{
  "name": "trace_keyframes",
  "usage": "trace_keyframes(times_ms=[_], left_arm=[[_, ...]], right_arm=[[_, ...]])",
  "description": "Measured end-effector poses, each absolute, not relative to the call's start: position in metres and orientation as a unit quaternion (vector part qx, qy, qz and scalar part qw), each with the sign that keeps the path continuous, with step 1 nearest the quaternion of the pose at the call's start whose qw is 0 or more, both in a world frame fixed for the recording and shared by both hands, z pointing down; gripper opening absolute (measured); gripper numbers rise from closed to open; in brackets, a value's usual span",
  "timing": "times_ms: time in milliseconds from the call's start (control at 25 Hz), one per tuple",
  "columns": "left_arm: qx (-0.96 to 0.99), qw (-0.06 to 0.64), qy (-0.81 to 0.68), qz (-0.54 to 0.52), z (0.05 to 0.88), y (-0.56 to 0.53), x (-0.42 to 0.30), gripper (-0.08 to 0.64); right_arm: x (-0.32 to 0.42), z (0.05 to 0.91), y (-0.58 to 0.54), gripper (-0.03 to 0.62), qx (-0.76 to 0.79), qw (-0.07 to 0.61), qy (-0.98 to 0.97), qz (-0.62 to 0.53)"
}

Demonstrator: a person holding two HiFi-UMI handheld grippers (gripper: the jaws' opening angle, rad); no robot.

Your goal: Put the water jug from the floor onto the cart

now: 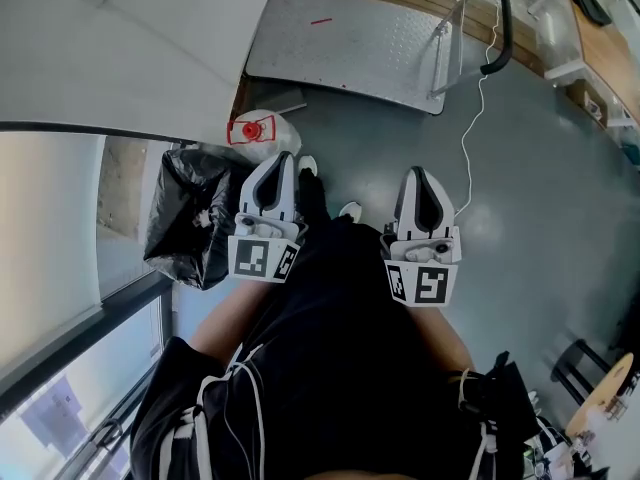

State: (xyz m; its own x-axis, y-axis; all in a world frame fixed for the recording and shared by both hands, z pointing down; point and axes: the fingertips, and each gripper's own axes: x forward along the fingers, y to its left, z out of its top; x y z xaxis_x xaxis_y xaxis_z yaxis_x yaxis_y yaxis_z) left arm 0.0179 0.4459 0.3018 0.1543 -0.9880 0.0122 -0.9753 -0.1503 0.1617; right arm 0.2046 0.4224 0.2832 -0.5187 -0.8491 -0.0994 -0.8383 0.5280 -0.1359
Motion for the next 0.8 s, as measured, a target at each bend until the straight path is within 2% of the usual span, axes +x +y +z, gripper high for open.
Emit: trace_keyframes(times_ms=[480,800], left_arm=[[0.776,0.084,-0.623,-0.04,0.318,0.392,0.002,0.018],[0.773,0.088,-0.626,-0.054,0.32,0.318,-0.045,0.018]], right_arm=[[0.183,0.289,0.375,0.018,-0.497,0.057,0.865,-0.042],[0.128,0.288,0.31,0.018,-0.477,0.032,0.878,-0.03]])
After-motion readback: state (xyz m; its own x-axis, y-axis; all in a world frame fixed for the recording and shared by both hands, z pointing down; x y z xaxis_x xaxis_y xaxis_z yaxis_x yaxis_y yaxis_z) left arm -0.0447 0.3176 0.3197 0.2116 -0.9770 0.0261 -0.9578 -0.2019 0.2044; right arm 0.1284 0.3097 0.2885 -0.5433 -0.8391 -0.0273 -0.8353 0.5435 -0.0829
